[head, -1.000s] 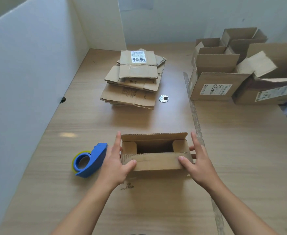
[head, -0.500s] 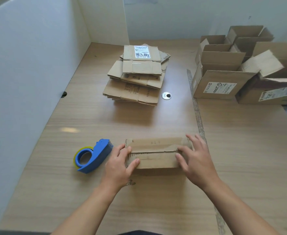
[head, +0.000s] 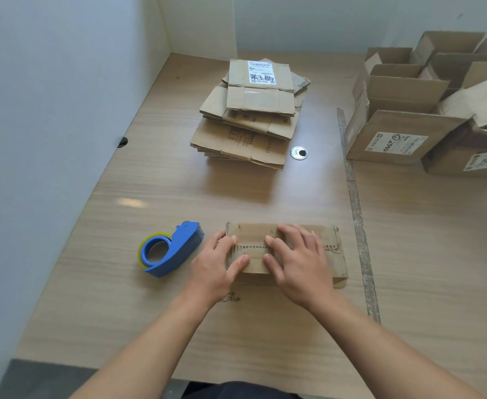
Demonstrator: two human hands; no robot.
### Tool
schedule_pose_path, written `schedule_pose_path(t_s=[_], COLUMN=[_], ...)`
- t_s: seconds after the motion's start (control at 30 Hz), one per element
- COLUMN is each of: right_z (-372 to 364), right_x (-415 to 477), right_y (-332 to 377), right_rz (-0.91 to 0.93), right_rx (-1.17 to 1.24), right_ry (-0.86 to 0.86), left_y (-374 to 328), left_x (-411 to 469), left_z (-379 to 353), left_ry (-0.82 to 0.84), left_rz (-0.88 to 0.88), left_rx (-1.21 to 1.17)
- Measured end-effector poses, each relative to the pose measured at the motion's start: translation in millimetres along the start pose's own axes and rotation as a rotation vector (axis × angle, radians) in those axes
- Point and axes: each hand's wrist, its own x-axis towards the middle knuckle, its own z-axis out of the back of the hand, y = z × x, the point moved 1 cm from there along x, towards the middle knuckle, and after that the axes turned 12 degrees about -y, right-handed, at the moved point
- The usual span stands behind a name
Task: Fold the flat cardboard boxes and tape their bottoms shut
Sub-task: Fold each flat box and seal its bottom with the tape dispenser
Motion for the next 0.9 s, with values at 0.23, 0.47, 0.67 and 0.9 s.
schedule_pose_path(t_s=[0.23,0.47,0.67,0.9], right_z=[-0.8,4.3,5.0,9.7], right_x=[0.1,5.5,4.6,7.9], right_y=[1.8,3.7,4.1,-1.2], right_rz=[-0.038,0.029,-0.009,-0.188], right_rx=[0.014,-0.078,-0.053,0.296], right_ry=[-0.039,-0.005,0.028,-0.061], left_y=[36.6,103.2,107.8,67.8], left_x=[23.9,39.3,35.9,57.7], left_z=[38.4,44.2,25.3,59.7], left_ry=[-0.052,0.197,0.13,0.015], left_rz=[-0.027,0.185,0.208,0.136], left_rx=[-0.024,0.595,0.497,0.323])
